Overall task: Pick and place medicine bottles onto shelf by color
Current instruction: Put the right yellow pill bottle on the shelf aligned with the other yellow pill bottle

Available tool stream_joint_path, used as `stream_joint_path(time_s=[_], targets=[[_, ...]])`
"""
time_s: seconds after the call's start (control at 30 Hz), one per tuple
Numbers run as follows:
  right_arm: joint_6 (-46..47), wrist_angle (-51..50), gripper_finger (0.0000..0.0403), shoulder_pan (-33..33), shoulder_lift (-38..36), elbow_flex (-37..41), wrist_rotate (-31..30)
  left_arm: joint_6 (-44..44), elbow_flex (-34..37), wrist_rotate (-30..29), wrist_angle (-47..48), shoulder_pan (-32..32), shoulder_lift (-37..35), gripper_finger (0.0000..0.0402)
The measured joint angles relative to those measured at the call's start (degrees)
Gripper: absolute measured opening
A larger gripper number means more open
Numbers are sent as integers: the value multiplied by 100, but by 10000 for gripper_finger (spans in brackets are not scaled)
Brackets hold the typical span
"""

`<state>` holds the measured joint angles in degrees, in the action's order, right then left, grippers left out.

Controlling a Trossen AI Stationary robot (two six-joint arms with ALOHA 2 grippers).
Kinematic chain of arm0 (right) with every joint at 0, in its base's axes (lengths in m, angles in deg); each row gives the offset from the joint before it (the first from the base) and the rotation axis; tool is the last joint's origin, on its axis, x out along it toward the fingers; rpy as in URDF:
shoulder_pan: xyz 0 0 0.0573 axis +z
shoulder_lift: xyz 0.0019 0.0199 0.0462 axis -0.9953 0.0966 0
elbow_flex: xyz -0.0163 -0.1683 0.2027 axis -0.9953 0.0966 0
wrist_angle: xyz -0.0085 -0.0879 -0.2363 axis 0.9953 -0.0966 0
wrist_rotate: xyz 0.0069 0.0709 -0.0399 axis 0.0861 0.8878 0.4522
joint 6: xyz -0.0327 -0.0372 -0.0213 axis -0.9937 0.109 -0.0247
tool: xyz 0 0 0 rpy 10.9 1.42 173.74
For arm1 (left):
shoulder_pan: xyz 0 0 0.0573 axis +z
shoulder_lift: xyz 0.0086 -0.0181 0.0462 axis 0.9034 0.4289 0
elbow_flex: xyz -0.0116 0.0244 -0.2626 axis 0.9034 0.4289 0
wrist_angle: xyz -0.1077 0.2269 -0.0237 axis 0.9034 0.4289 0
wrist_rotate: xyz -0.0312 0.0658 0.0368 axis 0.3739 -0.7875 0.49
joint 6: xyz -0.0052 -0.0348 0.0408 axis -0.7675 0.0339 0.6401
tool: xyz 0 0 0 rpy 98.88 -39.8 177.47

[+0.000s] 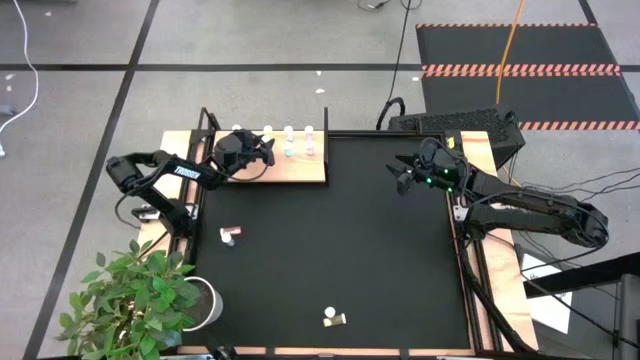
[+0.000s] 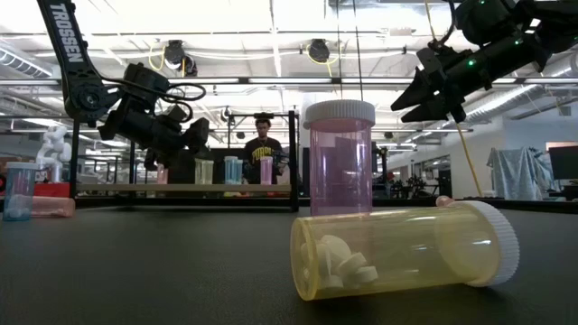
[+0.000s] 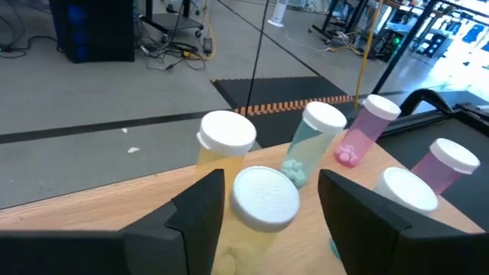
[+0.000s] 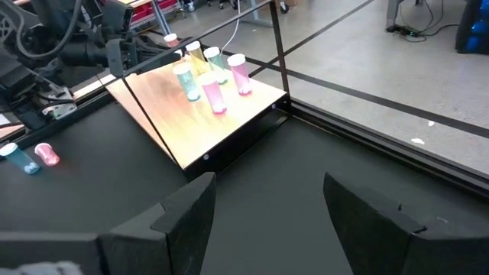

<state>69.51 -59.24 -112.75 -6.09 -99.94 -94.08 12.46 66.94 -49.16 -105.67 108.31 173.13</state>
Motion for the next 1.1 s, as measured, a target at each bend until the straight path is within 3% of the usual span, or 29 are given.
stream_joint_path(time_s=[0.4, 1.1], targets=[[0, -2, 240, 0, -1, 0, 0, 15, 0, 115, 103, 0, -13, 134], [2, -2, 240, 0, -2, 0, 1, 452, 1, 254, 287, -227, -114, 142]])
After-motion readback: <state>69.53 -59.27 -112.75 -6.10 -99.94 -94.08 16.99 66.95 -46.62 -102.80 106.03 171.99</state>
